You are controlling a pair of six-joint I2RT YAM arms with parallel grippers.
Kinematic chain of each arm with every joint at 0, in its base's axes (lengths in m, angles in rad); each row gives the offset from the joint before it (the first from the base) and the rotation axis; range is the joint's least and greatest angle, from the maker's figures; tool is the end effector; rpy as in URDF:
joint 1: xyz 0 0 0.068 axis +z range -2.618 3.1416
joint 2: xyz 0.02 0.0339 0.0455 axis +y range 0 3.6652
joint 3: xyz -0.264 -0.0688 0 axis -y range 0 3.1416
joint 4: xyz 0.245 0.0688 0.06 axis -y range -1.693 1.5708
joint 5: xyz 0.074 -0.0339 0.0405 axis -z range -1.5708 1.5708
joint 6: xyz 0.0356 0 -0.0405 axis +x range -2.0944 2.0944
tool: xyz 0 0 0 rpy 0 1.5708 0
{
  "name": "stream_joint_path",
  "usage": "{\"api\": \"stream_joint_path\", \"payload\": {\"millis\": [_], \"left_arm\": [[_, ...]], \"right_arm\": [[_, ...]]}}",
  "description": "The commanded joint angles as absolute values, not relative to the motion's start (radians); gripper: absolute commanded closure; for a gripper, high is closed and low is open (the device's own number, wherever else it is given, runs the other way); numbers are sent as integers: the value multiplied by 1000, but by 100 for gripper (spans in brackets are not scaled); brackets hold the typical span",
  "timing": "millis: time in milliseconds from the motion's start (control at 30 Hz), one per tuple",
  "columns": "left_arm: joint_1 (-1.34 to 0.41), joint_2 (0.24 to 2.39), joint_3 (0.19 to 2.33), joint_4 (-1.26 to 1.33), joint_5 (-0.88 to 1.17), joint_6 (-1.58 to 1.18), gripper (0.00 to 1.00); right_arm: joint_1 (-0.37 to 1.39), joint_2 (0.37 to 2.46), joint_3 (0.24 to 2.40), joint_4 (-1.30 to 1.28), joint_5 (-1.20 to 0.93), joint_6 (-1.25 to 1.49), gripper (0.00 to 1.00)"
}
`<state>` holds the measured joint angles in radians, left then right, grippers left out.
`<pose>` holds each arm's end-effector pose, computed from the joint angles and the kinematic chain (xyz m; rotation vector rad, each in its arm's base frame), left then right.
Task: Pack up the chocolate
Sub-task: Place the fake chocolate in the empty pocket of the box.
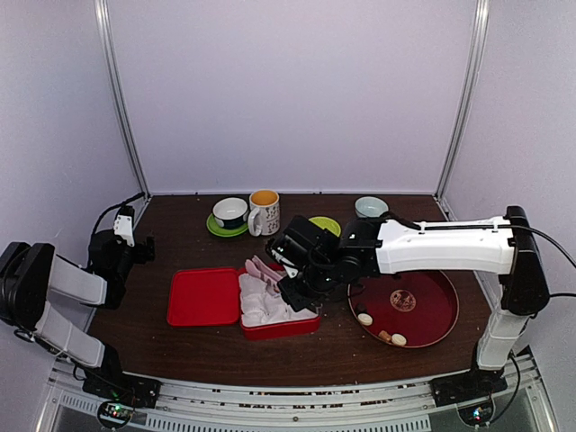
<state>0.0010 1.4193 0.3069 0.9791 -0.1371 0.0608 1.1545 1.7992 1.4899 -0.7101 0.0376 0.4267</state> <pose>0.2507 0.0051 0.1668 -0.0513 1.7047 0.1628 0.1585 0.3551 0.2599 -0.9416 2.5125 0.5040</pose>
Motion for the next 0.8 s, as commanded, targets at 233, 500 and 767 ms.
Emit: {"api": "stream_joint_path", "payload": {"millis": [233,500,767], "left_arm": [[10,1425,318,1036,-129,56,2],[11,1425,318,1037,-130,55,2],[11,1425,318,1037,-129,55,2]], "right_arm": [[1160,1879,1540,-661,49,409,76],[1161,1899,1550,-655,64,411,62],[1166,1857,1547,-626,46,395,65]]}}
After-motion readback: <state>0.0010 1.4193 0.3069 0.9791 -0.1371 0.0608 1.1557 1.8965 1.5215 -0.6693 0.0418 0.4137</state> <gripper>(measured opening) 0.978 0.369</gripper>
